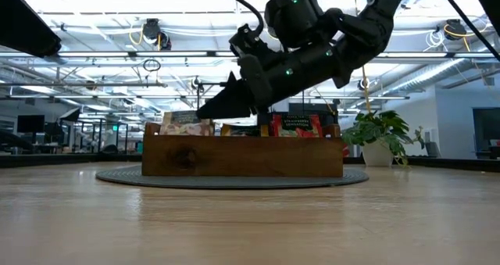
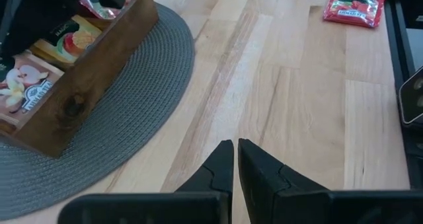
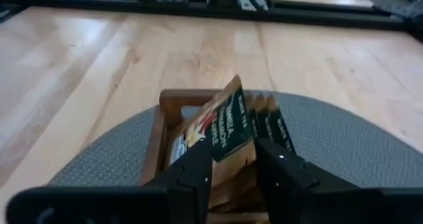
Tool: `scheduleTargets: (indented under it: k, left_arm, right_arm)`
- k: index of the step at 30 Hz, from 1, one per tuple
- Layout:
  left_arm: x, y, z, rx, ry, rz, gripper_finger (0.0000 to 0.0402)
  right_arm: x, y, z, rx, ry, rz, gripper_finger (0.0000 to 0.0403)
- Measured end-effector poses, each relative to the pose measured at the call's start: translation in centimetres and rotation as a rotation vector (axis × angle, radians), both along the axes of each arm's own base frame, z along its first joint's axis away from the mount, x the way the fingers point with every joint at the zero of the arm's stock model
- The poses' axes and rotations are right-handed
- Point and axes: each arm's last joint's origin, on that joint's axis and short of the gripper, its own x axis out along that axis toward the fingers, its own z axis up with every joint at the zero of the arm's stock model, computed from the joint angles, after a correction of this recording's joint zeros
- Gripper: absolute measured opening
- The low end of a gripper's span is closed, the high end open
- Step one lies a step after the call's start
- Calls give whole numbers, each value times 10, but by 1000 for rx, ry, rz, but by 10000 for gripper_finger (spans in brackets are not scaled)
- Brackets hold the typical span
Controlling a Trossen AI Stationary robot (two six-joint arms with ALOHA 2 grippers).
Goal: Pick & Place Tea
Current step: Put the brown tea bag into the left section of the wooden organizer
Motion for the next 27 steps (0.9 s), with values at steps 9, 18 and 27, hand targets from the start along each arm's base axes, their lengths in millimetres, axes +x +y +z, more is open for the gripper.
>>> scheduleTargets:
  k: [9, 18, 27]
  left_arm:
    - [1, -1, 0, 1, -2, -7, 31]
    - [1, -1, 0, 0, -3, -7, 31]
    - [1, -1, 0, -2, 0, -9, 31]
  right_arm:
    - [0, 0, -1, 41, 10, 64, 10]
    - [0, 3, 0, 126, 5, 29, 1]
    - [-4, 9, -6, 99, 57, -29, 0]
